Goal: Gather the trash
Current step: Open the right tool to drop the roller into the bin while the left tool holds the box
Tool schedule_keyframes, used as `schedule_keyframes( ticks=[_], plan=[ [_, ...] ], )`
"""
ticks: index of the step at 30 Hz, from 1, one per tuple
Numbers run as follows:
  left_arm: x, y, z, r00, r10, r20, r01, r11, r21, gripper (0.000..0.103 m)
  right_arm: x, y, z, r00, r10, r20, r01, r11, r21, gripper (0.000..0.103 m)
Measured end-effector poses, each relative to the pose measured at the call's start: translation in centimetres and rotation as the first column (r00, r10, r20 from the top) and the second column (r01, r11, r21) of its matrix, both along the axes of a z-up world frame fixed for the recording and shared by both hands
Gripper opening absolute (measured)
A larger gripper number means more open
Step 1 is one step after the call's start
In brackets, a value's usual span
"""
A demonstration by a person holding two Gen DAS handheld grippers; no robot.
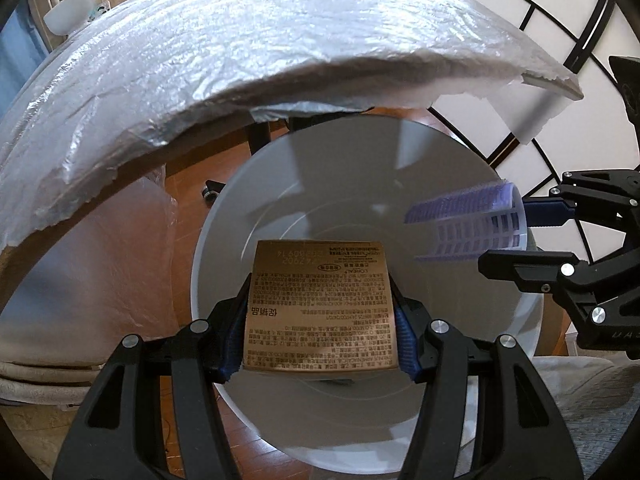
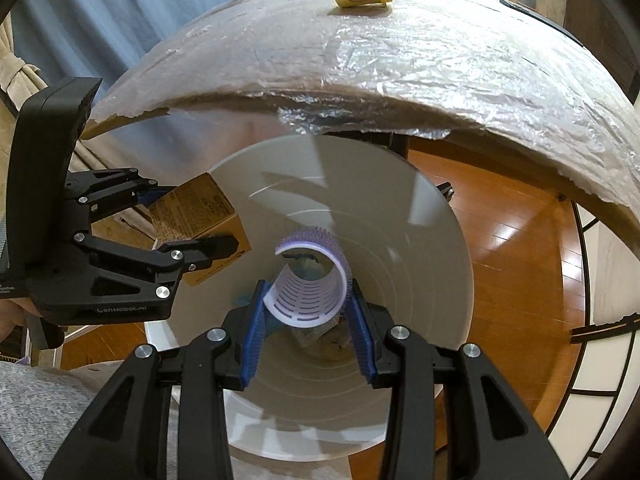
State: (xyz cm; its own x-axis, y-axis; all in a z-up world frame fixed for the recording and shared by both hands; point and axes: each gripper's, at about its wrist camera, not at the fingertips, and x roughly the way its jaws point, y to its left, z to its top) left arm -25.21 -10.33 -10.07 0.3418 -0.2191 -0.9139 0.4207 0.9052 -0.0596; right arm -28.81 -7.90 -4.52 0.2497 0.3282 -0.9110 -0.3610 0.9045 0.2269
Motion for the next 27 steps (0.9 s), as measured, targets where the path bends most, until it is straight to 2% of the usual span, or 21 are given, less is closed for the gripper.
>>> schedule_keyframes(
  ticks=[22, 23, 24, 25, 26, 27],
  plan=[
    [1.8, -1.5, -1.9, 0.999, -0.032, -0.03, 0.032, 0.999, 0.02, 0.06, 1.4, -1.2, -2.6, 0.999, -0.027, -0.034, 0.026, 0.999, -0.039, 0.039],
    [1.8, -1.8, -1.9, 0.999, -0.042, -0.02, 0.043, 0.999, 0.026, 0.066, 1.3, -1.3, -2.5, 0.999, -0.031, -0.029, 0.029, 0.999, -0.04, 0.045],
    [1.6, -1.5, -1.8, 0.999, -0.043, -0.012, 0.043, 0.998, 0.038, 0.082, 1.3, -1.4, -2.5, 0.999, -0.034, -0.024, 0.033, 0.999, -0.042, 0.053],
    [1.6, -1.6, -1.8, 0.999, -0.044, 0.007, 0.043, 0.998, 0.056, 0.087, 1.3, -1.5, -2.3, 0.999, -0.043, -0.012, 0.043, 0.998, -0.044, 0.07],
    [1.3, -1.5, -1.4, 0.999, -0.049, 0.018, 0.048, 0.997, 0.052, 0.088, 1.3, -1.6, -2.2, 0.999, -0.052, 0.0, 0.052, 0.998, -0.044, 0.074],
    [1.2, -1.5, -1.3, 0.998, -0.054, 0.021, 0.053, 0.998, 0.045, 0.088, 1.3, -1.8, -2.1, 0.998, -0.055, 0.003, 0.055, 0.998, -0.039, 0.074]
  ],
)
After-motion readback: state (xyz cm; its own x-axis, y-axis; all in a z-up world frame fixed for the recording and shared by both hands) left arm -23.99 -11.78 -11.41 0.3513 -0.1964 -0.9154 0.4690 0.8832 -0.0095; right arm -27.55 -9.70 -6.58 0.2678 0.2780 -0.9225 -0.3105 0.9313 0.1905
